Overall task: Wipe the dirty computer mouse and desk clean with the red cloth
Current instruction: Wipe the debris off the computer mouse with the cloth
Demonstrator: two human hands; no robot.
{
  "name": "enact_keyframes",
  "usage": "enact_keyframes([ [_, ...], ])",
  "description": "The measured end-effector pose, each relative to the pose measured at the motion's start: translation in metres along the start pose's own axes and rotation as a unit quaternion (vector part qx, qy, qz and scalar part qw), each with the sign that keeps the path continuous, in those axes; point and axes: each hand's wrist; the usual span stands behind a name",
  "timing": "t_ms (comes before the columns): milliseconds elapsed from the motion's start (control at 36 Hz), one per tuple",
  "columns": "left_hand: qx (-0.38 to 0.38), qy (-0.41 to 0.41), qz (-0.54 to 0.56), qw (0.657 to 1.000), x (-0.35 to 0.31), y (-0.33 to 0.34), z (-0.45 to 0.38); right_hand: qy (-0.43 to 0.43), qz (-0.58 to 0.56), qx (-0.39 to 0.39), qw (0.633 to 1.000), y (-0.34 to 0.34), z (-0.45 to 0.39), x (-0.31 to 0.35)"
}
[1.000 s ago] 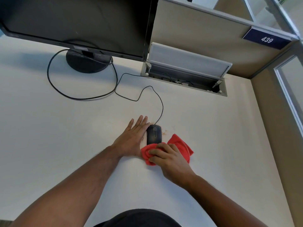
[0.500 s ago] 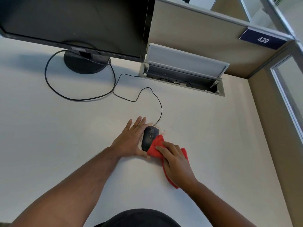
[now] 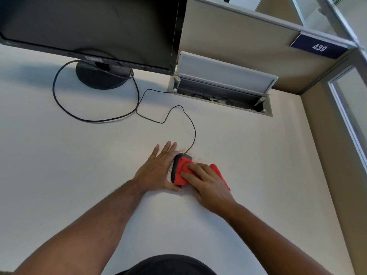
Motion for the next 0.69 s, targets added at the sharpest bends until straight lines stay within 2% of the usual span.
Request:
enact_keyframes([
  [56,0.000,-0.002,0.001,1.000,-0.001,-0.001,0.000,0.020,0.003,0.012,1.000,0.003,-0.002,-0.010],
  [194,0.001,-0.008,0.012,1.000,-0.004,-0.004,0.001,0.133,0.026,0.043,0.990,-0.011,-0.024,-0.033],
  [278,-0.003,-0.005,0.013,1.000,-0.004,-0.004,0.001,0.209,-0.014,-0.011,0.978,-0.023,-0.033,-0.040],
  [333,-0.004,-0.003,0.008,1.000,-0.004,-0.004,0.001,0.180,-0.044,-0.045,0.982,-0.026,-0.036,-0.034],
  [417,-0.003,-0.001,0.001,1.000,-0.004,-0.003,0.001,0.036,-0.050,0.007,0.998,-0.017,-0.034,-0.024],
  [444,-0.002,-0.001,0.000,1.000,-0.004,-0.004,0.001,0.014,-0.040,0.021,0.999,-0.011,-0.033,-0.026],
  [556,0.000,-0.003,-0.006,1.000,-0.005,-0.005,0.001,0.024,0.002,0.015,1.000,-0.003,-0.041,-0.037],
  [694,0.001,-0.005,0.000,1.000,-0.006,-0.005,0.002,0.051,0.059,0.064,0.995,-0.016,-0.059,-0.044],
])
Point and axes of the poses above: each hand's wrist, its own z-axis away from the middle knuckle, its own y-axis out of the palm, x = y × z, and after that the axes turned 4 degrees about -y, right-handed
